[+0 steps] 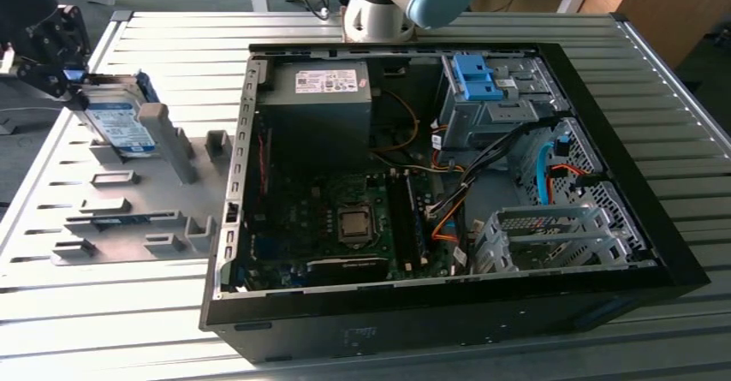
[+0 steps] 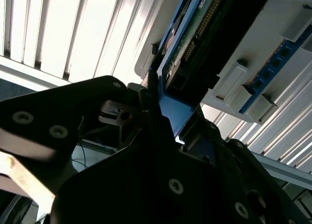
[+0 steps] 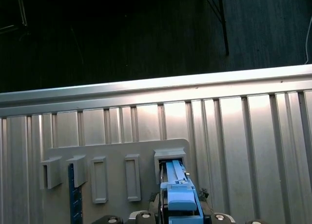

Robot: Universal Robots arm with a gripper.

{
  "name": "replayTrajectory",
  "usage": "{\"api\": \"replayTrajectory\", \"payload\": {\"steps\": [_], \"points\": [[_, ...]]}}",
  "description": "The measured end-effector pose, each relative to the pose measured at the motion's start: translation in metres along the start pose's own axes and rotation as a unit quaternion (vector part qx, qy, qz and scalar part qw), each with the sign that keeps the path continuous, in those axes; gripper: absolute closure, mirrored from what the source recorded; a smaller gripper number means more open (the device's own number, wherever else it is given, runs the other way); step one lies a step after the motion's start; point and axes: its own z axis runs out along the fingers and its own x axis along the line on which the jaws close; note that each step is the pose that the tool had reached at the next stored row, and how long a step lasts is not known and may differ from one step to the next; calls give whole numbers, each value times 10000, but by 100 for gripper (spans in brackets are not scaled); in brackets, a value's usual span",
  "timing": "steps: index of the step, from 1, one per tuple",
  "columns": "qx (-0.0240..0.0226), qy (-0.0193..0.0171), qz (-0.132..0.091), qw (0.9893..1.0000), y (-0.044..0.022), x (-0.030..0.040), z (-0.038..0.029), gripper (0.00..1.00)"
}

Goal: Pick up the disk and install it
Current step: 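Pick up the disk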

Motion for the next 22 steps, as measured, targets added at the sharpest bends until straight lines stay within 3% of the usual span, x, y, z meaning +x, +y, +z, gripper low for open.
{"api": "replayTrajectory", "payload": {"steps": [3, 9, 15, 22], "points": [[1, -1, 0, 10000, 0, 0, 0, 63], [1, 0, -3, 10000, 0, 0, 1, 63], [0, 7, -378, 9993, 0, 1, 1, 63], [-1, 7, -414, 9991, 0, 0, 1, 63]]}}
